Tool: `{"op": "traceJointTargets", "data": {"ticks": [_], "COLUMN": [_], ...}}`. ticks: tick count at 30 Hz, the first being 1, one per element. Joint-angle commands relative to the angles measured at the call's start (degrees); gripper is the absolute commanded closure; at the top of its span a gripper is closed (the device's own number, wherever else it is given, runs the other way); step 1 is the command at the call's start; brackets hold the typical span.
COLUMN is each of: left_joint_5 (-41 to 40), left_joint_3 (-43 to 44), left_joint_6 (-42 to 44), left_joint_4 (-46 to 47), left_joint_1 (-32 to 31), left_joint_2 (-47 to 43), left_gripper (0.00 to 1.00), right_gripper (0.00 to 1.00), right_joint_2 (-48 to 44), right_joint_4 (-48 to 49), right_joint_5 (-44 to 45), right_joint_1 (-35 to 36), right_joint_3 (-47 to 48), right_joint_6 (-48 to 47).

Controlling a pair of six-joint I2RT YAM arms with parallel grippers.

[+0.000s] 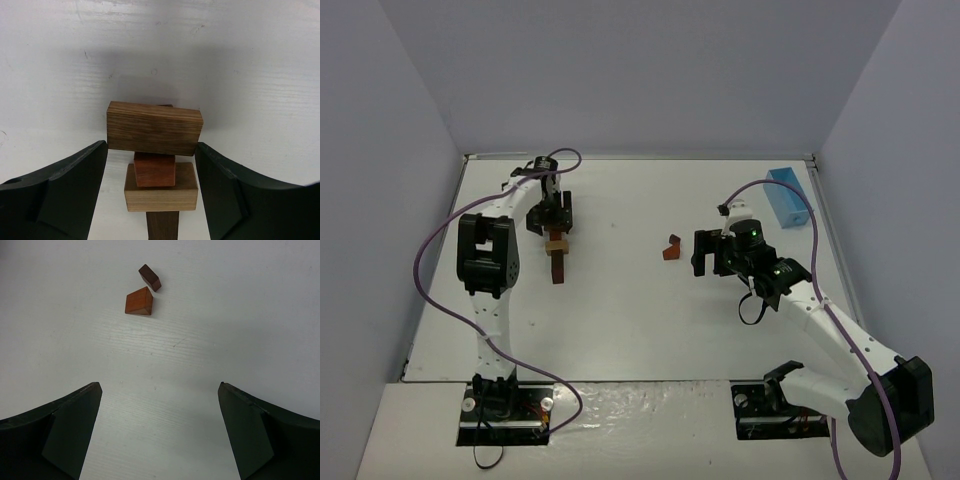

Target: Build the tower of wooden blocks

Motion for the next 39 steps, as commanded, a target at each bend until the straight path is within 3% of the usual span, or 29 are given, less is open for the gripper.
{"op": "traceJointTargets", "data": {"ticks": [1, 20, 28, 39], "left_joint_5": [0.06, 0.86, -5.93, -5.03], "left_joint_3": [-0.21, 5.03, 11.23, 14.53], "left_joint_6": [-1.27, 0.54, -1.00, -0.28], "left_joint_4": [-0.01, -0.01, -0.27, -0.91], "left_joint_1": [0.51, 0.44, 1.56, 2.45], "left_joint_2": [-6.73, -10.53, -6.10, 0.38], "left_gripper": [0.33, 0.28, 0.53, 0.63], "right_gripper": [0.00, 0.00, 0.00, 0.00], "right_joint_2": [-1.49, -1.10, 0.16, 0.10], "right_joint_4": [2.70, 2.61, 2.61, 2.62], "right_joint_5": [0.03, -0.15, -0.59, -0.23], "right_joint_1": [-0.26, -0.26, -0.18, -0.19], "right_joint_3": [0.18, 0.76, 2.00, 1.49], "right_joint_6": [-0.15, -0.34, -0.42, -0.43]}}
